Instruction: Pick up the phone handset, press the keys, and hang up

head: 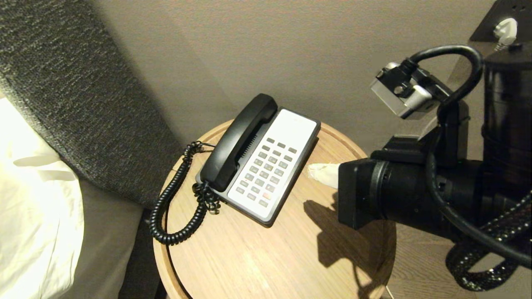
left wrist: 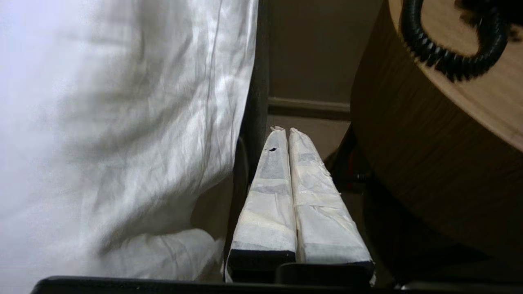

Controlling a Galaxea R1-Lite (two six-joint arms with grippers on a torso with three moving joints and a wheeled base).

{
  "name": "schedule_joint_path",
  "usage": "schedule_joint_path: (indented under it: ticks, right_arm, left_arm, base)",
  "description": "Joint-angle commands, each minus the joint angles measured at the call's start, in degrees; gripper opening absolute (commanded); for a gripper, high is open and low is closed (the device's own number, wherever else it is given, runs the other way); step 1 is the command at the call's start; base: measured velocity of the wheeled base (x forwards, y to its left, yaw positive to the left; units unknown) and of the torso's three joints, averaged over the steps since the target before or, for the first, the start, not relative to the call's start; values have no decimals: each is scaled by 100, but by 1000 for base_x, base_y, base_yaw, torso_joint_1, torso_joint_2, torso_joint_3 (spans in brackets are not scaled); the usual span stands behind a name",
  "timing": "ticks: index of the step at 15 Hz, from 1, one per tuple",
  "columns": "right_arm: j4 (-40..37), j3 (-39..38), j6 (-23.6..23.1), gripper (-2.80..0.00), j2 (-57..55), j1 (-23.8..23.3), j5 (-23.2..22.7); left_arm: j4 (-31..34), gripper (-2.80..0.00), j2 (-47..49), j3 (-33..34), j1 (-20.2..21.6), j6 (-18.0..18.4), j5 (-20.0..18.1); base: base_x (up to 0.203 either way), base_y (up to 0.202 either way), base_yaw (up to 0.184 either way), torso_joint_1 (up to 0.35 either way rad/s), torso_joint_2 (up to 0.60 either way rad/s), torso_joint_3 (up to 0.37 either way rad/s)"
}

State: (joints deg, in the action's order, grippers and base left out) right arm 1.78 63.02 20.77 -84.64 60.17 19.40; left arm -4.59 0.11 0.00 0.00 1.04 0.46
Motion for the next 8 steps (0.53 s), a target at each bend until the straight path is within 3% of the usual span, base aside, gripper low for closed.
schedule_joint_path:
  ticks: [1,8]
  right_arm:
    - [7,-88,6,-280,127,12,12]
    - [15,-179,21,-280,492,-57,27]
  left_arm:
    - [-22,-280,-5,229,9,164,-19]
    - [-59,-280,-11,229,9,134,-11]
  base:
    - [0,0,0,0,0,0]
    - [0,0,0,0,0,0]
